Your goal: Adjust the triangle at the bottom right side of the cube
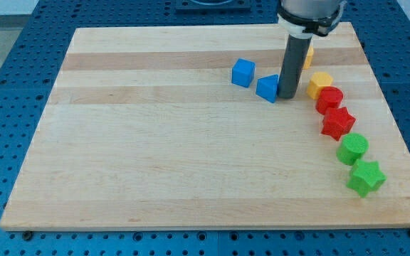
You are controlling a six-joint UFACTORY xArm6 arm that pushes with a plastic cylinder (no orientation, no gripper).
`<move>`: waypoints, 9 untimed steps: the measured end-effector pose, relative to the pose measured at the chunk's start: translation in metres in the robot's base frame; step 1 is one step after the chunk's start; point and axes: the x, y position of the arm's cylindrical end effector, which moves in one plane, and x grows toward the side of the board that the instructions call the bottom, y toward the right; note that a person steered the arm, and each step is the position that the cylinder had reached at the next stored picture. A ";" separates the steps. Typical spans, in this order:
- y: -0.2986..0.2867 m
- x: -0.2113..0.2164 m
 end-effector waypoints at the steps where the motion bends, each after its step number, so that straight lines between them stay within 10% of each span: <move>1: -0.008 0.000; 9: -0.046 0.018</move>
